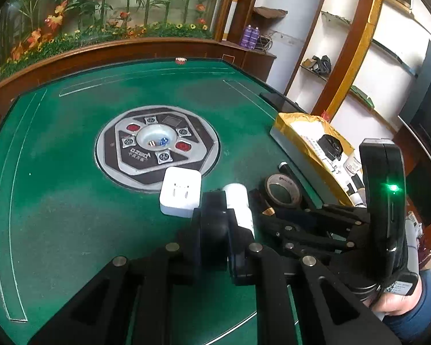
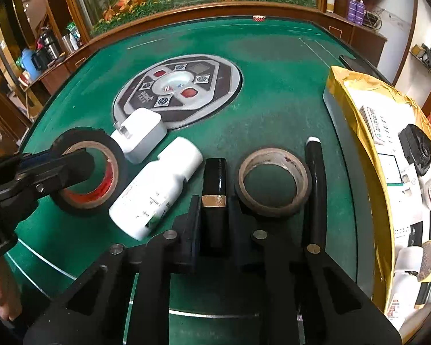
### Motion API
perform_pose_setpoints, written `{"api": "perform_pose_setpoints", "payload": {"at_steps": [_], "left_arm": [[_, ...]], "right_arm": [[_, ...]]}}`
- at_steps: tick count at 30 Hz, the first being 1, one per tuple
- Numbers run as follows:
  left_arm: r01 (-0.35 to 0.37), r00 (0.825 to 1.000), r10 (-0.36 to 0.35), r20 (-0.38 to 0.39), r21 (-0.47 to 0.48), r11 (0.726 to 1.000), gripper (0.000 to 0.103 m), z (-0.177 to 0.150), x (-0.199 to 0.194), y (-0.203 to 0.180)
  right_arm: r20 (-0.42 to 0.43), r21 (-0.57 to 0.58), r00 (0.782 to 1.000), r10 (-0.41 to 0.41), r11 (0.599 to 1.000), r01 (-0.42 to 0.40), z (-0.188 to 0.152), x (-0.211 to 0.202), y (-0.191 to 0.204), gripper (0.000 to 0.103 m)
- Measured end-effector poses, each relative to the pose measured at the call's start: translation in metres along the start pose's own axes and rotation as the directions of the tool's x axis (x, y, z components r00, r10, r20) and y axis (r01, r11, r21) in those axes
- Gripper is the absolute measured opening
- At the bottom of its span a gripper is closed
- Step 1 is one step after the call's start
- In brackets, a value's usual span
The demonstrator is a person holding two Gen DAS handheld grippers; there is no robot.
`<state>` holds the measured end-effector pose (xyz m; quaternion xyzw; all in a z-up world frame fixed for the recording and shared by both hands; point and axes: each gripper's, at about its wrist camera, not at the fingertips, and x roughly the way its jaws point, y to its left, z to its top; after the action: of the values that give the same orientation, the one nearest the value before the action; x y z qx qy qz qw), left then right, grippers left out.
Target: Organize rigid objects
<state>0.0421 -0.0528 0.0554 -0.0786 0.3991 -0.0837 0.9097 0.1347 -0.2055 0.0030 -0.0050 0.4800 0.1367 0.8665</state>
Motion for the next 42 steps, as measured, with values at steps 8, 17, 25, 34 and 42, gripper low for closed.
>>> {"api": "perform_pose_setpoints", "payload": {"at_steps": [8, 17, 25, 34, 42], "left_arm": [[0.047, 0.998, -0.045, 0.041, -0.027, 0.999, 0.014, 0.008, -0.007, -0.001], [0.084, 0.996, -0.084, 0.041, -0.016, 0.996, 0.014, 0.008, -0.005, -0.010], [0.116, 0.992, -0.116, 0.042, 0.019, 0.993, 0.014, 0.005, -0.006, -0.024], [0.153, 0.987, -0.156, 0.032, 0.083, 0.985, 0.014, 0.000, -0.003, -0.046], [0.194, 0.979, -0.200, 0.035, 0.123, 0.973, 0.014, -0.006, -0.008, -0.061]], "right_arm": [[0.102, 0.098, 0.994, 0.049, 0.993, -0.059, -0.007, -0.018, -0.013, 0.017], [0.200, 0.167, 0.979, 0.041, 0.983, -0.075, 0.000, -0.033, -0.026, 0.017], [0.230, 0.119, 0.969, 0.087, 0.986, -0.117, -0.005, -0.046, -0.017, 0.017], [0.265, 0.150, 0.963, 0.049, 0.984, -0.091, -0.010, -0.066, -0.040, 0.017], [0.284, 0.207, 0.959, 0.002, 0.976, -0.063, -0.013, -0.080, -0.064, 0.017]]}}
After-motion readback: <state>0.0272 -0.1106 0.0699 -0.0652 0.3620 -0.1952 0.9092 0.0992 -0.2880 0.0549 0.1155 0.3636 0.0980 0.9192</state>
